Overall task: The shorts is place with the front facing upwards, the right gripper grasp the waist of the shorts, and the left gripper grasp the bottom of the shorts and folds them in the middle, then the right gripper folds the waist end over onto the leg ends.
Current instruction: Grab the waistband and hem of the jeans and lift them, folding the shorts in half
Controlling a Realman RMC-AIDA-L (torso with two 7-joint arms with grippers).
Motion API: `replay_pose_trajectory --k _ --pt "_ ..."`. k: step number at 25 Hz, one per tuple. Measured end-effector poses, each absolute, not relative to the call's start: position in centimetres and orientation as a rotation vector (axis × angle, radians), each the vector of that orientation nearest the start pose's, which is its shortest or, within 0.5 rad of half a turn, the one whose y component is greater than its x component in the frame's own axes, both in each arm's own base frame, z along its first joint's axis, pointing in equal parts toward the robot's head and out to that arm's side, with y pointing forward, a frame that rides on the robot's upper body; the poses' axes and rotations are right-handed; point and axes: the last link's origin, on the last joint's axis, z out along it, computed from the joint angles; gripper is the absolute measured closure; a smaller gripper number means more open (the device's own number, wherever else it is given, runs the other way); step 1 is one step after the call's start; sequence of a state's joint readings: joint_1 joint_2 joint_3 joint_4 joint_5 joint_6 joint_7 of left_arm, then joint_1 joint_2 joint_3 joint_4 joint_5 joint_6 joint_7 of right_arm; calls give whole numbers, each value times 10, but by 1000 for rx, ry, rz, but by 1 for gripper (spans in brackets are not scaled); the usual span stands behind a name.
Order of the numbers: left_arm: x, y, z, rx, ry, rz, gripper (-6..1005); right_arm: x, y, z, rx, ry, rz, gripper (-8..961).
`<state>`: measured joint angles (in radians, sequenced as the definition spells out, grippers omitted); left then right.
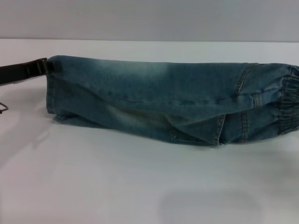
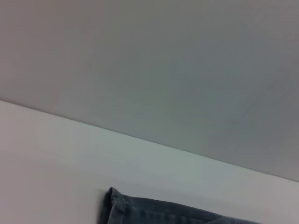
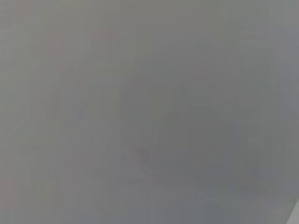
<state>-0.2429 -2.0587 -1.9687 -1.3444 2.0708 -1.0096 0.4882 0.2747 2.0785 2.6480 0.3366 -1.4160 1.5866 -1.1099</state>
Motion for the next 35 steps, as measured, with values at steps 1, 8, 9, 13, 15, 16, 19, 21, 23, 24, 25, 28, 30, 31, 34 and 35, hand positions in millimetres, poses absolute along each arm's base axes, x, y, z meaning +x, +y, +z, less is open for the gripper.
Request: replay_pose_trajectory --k 1,8,9,13,15,16,19,21,23,24,25,28,30,31,34,35 --pt "-256 360 66 -1961 -1414 -545 888 336 270 34 -1484 1786 1740 942" --pt "-252 373 51 -2001 -1431 -555 863 337 278 32 -1434 1794 1735 929" --pt "-251 375 48 -2009 -1433 -553 860 338 279 32 -1423 1798 1729 922" --pt "-249 387 31 -2041 -1477 -564 846 346 287 29 -1349 1827 1685 895" --pt "-249 395 24 -2039 -1517 -577 839 353 290 30 -1294 1832 1653 882" --pt "-251 400 22 -2030 -1526 -594 836 356 293 31 -1273 1825 1639 876" --pt "-252 408 20 -2016 -1519 -647 825 362 304 41 -1241 1779 1595 856" --pt "-248 412 17 -2026 -1510 -677 818 363 310 48 -1247 1750 1573 842" --pt "-245 415 17 -2028 -1498 -689 811 362 313 52 -1265 1724 1565 829" --pt "-245 416 18 -2026 -1491 -691 808 362 314 53 -1276 1712 1559 791" --pt "-245 416 19 -2025 -1488 -691 774 361 314 53 -1287 1699 1552 753" --pt "-244 418 21 -2022 -1474 -694 673 363 313 52 -1293 1691 1532 638" --pt "-244 418 21 -2022 -1474 -694 606 366 311 48 -1264 1718 1523 560" --pt "-244 418 22 -2022 -1474 -695 572 369 311 46 -1231 1746 1519 520" --pt "-247 416 22 -2016 -1477 -692 416 383 305 39 -1088 1834 1508 399" --pt "-247 416 22 -2016 -1479 -692 364 391 299 37 -1014 1856 1507 364"
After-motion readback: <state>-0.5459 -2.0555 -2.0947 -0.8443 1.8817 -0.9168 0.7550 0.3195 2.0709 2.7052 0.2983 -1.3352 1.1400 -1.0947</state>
